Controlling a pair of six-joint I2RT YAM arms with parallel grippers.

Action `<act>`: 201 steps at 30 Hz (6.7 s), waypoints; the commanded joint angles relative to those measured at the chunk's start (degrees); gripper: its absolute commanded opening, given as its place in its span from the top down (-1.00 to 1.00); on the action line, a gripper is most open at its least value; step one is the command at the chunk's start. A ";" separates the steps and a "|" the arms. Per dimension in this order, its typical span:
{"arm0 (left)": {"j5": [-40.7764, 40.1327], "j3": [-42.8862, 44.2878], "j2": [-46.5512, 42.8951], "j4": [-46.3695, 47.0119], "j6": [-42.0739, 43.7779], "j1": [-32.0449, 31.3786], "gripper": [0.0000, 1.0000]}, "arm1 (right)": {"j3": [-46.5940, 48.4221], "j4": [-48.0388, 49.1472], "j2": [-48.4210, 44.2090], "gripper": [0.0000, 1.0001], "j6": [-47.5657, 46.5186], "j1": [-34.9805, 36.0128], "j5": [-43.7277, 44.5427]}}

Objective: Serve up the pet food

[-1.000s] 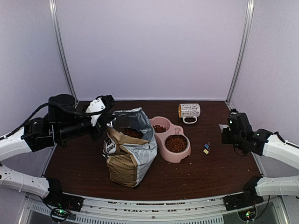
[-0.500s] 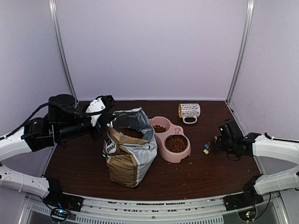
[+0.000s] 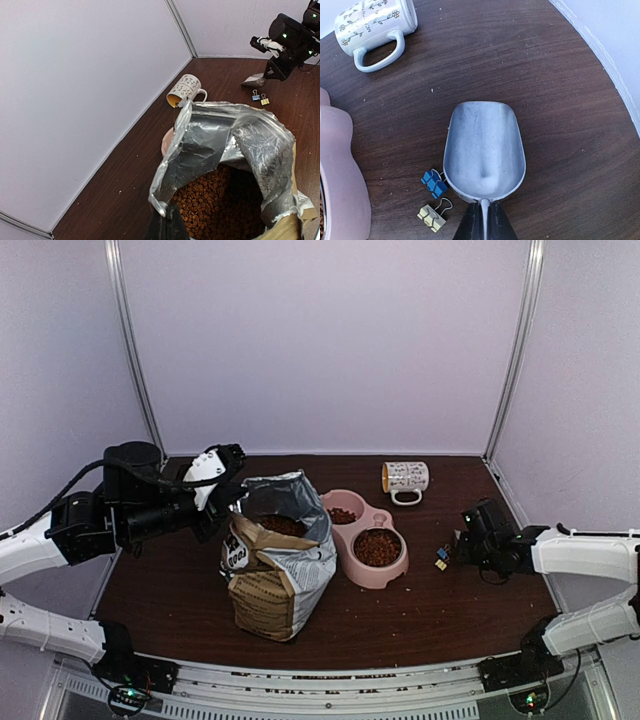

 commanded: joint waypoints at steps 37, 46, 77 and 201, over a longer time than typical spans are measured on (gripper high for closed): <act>-2.78 14.49 -2.51 -13.55 -31.68 0.16 -0.92 | 20.80 1.87 -8.02 -0.27 -6.59 14.19 -31.49; 1.22 23.77 7.83 -26.72 -39.45 2.02 -0.95 | 31.04 6.02 3.90 -0.21 2.87 28.55 -28.79; 16.11 19.13 11.40 -22.73 -39.69 8.91 0.79 | 43.98 -7.50 17.68 0.73 3.00 35.96 -21.13; -8.82 16.74 3.86 -21.05 -34.07 -25.89 1.00 | 38.80 -0.05 6.84 -0.34 -4.00 21.48 -31.40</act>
